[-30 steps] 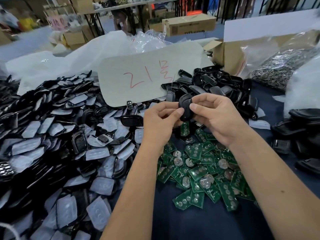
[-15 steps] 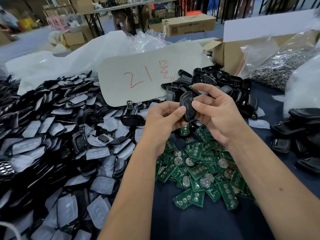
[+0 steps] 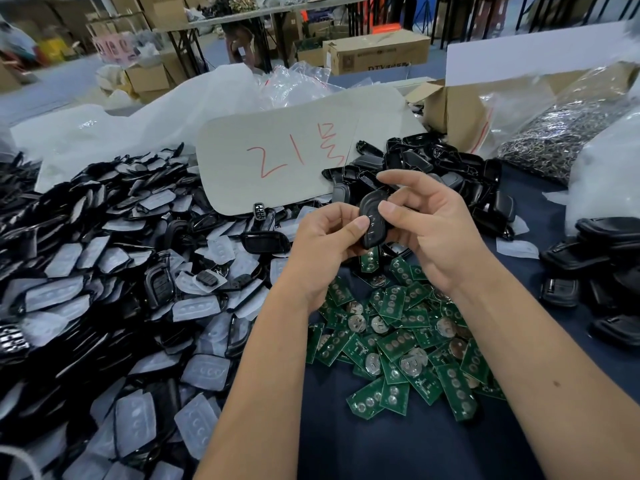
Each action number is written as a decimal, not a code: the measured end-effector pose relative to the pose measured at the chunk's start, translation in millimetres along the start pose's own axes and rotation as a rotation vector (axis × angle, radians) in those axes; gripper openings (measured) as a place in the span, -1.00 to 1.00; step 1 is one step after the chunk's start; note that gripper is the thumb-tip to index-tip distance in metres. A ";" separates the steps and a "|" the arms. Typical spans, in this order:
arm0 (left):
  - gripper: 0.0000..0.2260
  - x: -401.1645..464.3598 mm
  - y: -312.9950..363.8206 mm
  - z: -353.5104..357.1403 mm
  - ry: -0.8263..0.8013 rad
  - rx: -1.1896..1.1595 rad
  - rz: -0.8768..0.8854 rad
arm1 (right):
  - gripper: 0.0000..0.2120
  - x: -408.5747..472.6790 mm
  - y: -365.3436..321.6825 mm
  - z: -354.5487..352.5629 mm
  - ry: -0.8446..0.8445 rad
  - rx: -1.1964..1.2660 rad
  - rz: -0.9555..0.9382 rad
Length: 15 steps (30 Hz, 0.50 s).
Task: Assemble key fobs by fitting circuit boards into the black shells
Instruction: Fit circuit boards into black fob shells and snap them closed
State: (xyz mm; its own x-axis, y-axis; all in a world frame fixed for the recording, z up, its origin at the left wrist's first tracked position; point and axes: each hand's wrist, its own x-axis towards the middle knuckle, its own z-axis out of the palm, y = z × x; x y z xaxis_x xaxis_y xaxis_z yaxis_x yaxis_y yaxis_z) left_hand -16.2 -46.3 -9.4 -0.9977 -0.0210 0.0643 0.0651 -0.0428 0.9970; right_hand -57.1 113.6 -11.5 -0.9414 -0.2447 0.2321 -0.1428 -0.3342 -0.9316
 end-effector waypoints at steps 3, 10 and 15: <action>-0.89 -0.6 1.3 -1.4 -0.031 -0.036 -0.004 | -0.63 0.2 -3.2 -1.9 -0.050 0.094 0.006; -0.86 5.2 -2.8 2.3 0.230 0.243 0.199 | -0.81 1.1 3.1 11.1 0.135 0.039 0.045; -0.90 3.4 -7.5 12.4 0.344 0.617 0.452 | -0.79 -1.2 9.5 23.1 0.223 -0.014 0.050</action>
State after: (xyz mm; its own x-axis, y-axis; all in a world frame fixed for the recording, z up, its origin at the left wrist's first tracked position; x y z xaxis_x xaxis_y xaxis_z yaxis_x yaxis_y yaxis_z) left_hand -20.3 -33.7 -16.1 -0.8102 -0.2127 0.5462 0.3357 0.5954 0.7299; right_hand -50.3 89.8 -14.2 -0.9914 -0.0529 0.1197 -0.0973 -0.3133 -0.9447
